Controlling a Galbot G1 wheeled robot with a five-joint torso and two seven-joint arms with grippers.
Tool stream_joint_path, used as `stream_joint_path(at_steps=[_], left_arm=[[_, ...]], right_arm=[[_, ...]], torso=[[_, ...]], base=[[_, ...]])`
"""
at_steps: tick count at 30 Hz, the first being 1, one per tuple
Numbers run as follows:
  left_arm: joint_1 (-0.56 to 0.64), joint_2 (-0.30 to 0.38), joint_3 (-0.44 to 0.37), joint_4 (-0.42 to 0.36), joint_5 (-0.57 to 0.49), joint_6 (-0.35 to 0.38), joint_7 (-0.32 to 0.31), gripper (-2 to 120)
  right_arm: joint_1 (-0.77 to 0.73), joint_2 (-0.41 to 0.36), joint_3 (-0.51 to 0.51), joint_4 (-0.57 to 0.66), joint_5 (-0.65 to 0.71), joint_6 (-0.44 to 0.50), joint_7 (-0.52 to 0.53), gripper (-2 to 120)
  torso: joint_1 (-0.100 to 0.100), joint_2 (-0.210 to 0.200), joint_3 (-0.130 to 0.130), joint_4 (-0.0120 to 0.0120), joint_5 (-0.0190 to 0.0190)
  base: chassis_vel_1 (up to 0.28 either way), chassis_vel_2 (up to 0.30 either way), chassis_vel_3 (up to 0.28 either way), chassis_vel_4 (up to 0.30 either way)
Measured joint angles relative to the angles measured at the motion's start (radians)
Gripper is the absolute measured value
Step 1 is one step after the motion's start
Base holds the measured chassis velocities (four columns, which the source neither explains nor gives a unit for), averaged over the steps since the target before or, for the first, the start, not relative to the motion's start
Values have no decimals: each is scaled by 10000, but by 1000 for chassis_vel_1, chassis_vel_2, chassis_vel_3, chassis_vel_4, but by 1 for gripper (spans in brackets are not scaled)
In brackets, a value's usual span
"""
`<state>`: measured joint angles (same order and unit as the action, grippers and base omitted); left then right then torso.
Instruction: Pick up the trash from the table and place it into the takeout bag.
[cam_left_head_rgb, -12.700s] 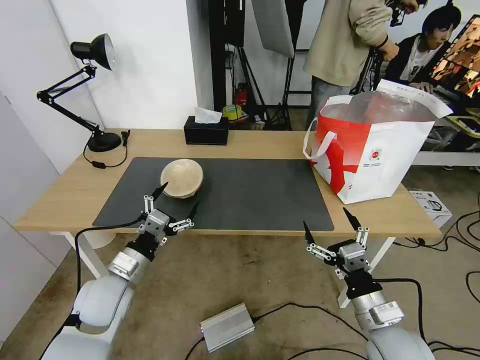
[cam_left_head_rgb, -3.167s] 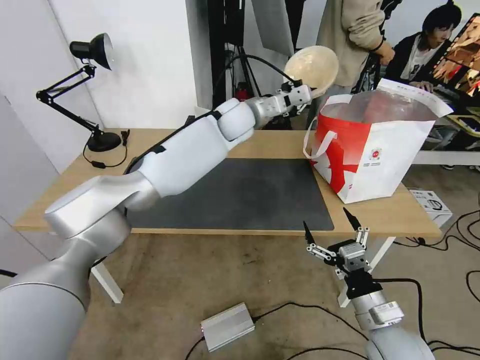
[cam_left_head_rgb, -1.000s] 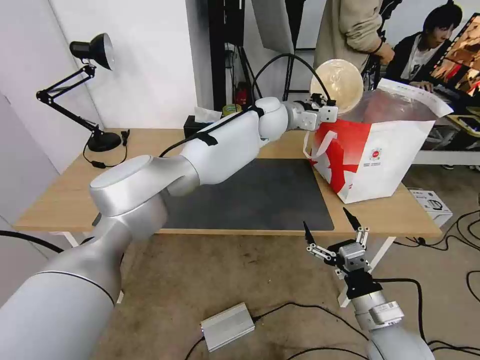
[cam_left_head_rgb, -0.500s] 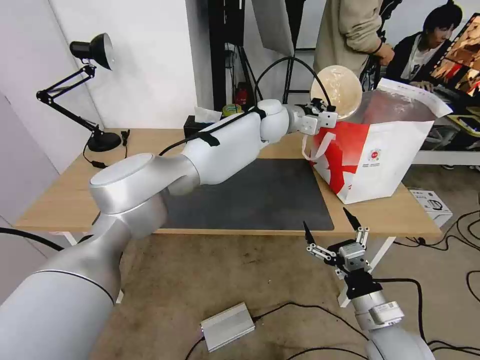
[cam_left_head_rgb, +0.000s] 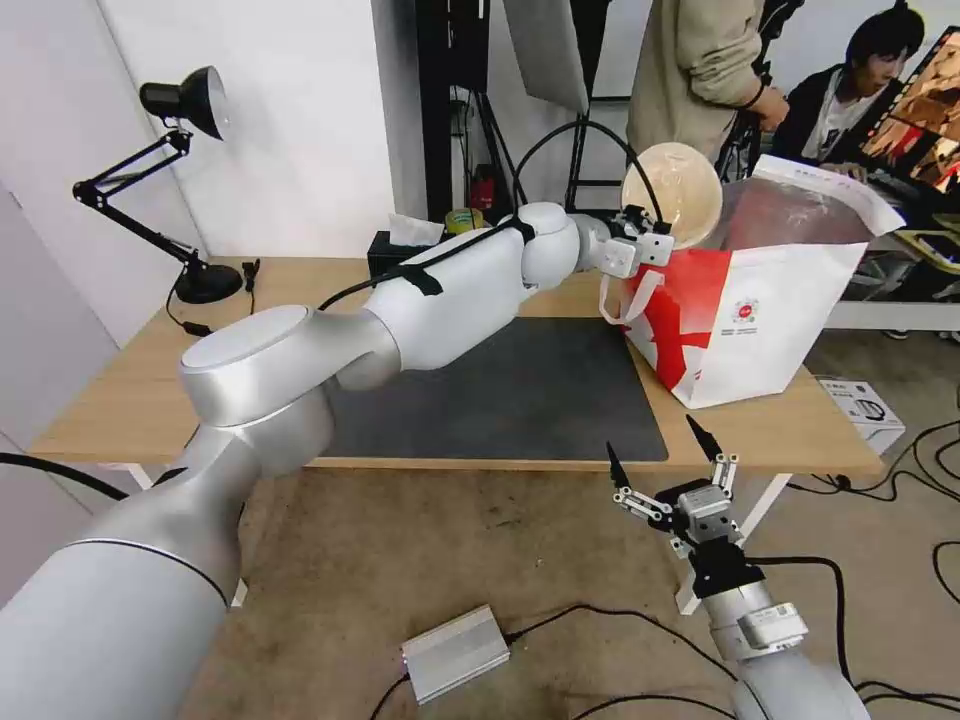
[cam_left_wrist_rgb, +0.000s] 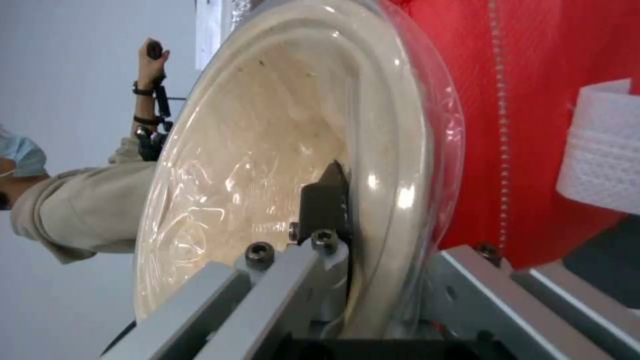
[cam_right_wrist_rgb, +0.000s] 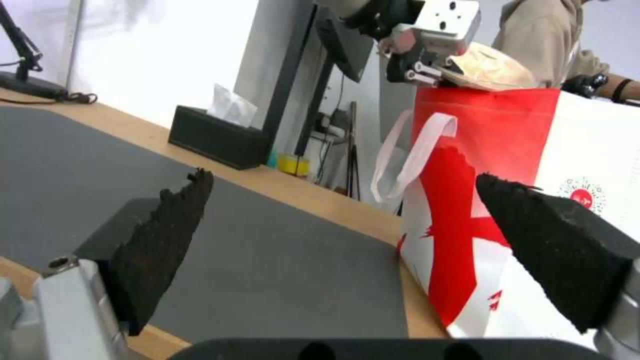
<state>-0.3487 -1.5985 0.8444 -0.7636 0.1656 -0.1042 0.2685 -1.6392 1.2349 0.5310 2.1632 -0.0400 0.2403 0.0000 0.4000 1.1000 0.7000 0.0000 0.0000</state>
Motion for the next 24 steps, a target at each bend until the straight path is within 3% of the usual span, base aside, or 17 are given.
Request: stream_joint_path(at_steps=[13, 24], left_arm=[[27, 0, 7, 29, 188, -25, 21, 1], [14, 0, 44, 40, 189, -25, 21, 40]], right_arm=[[0, 0, 0, 0, 0, 0, 0, 100], [0, 0, 0, 0, 0, 0, 0, 100]], torso=[[0, 0, 0, 0, 0], [0, 0, 0, 0, 0]], base=[[0, 0, 0, 0], [0, 0, 0, 0]])
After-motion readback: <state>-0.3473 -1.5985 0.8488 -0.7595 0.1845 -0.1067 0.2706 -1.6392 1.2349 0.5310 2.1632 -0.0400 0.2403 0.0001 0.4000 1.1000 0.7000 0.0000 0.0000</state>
